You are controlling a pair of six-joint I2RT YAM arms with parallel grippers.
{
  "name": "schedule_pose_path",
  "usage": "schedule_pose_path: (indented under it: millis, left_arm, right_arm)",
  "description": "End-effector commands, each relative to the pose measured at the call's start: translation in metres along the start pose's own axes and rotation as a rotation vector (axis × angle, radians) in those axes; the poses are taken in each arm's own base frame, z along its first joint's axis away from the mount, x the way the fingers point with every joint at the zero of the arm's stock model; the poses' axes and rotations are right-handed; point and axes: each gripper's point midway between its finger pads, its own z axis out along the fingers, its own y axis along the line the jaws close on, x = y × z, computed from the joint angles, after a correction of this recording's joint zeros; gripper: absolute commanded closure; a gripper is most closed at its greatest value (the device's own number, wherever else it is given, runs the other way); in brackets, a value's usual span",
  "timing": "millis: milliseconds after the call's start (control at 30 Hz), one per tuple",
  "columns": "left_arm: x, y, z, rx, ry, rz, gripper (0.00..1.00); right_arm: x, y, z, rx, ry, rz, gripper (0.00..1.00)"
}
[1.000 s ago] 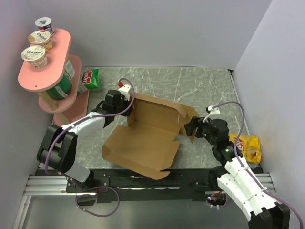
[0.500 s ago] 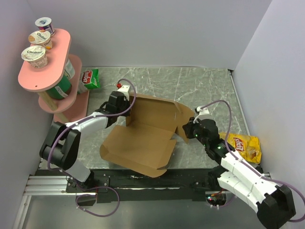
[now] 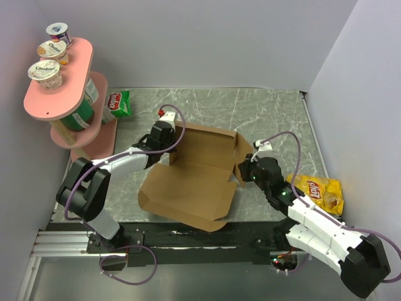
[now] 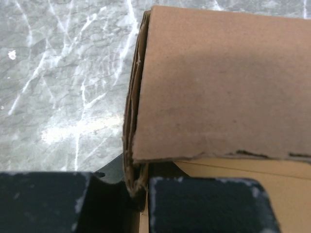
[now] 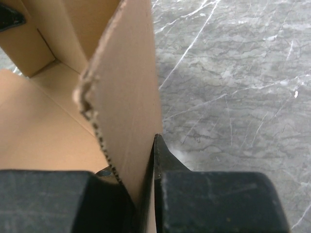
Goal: Fold the paper box
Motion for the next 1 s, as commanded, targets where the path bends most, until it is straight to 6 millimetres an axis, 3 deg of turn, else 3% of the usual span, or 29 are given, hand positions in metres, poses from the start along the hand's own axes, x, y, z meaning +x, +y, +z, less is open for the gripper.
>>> schedule_pose_path:
  millis: [0, 33, 100, 200, 400, 500, 567, 600, 633, 833, 933, 967]
  left_arm:
    - [0.011, -0.02, 0.003, 0.035, 0.011, -0.03, 0.99]
    - [0.015, -0.018, 0.002, 0.023, 0.019, -0.031, 0.99]
    - [0.017, -0.011, 0.0, -0.011, 0.018, -0.036, 0.99]
    - [0.018, 0.003, -0.008, -0.062, -0.007, -0.017, 0.99]
    - [0.022, 0.017, -0.019, -0.108, -0.029, 0.002, 0.99]
    - [0.022, 0.024, -0.018, -0.14, -0.021, 0.024, 0.99]
    - [0.021, 0.025, -0.018, -0.134, -0.021, 0.033, 0.99]
    - [0.017, 0.025, -0.019, -0.125, -0.033, 0.037, 0.99]
    - [0.018, 0.024, -0.019, -0.113, -0.032, 0.042, 0.99]
    - [0.01, 0.028, -0.027, -0.059, -0.057, 0.033, 0.99]
    - [0.004, 0.022, -0.035, 0.025, -0.096, 0.003, 0.99]
    - [-0.001, 0.025, -0.04, 0.035, -0.117, -0.014, 0.99]
  right_arm:
    - [-0.024, 0.026, 0.007, -0.087, -0.075, 0.052, 0.78]
    - [-0.024, 0.026, 0.008, -0.082, -0.073, 0.06, 0.72]
    - [-0.028, 0.022, 0.009, -0.041, -0.074, 0.088, 0.45]
    - [-0.037, 0.024, 0.005, -0.049, -0.09, 0.058, 0.22]
    - [-0.048, 0.042, 0.003, -0.136, -0.087, 0.032, 0.1]
    - [-0.051, 0.054, -0.004, -0.198, -0.074, 0.047, 0.05]
    - [-0.065, 0.058, -0.015, -0.22, -0.102, 0.031, 0.01]
    - [-0.057, 0.051, -0.019, -0.193, -0.056, -0.005, 0.0]
    - [-0.077, 0.051, -0.028, -0.187, -0.092, -0.011, 0.0]
    - [-0.127, 0.041, -0.07, -0.195, -0.189, -0.058, 0.0]
    - [-0.143, 0.024, -0.075, -0.19, -0.21, -0.026, 0.01]
    - [-0.148, 0.005, -0.072, -0.132, -0.218, -0.008, 0.02]
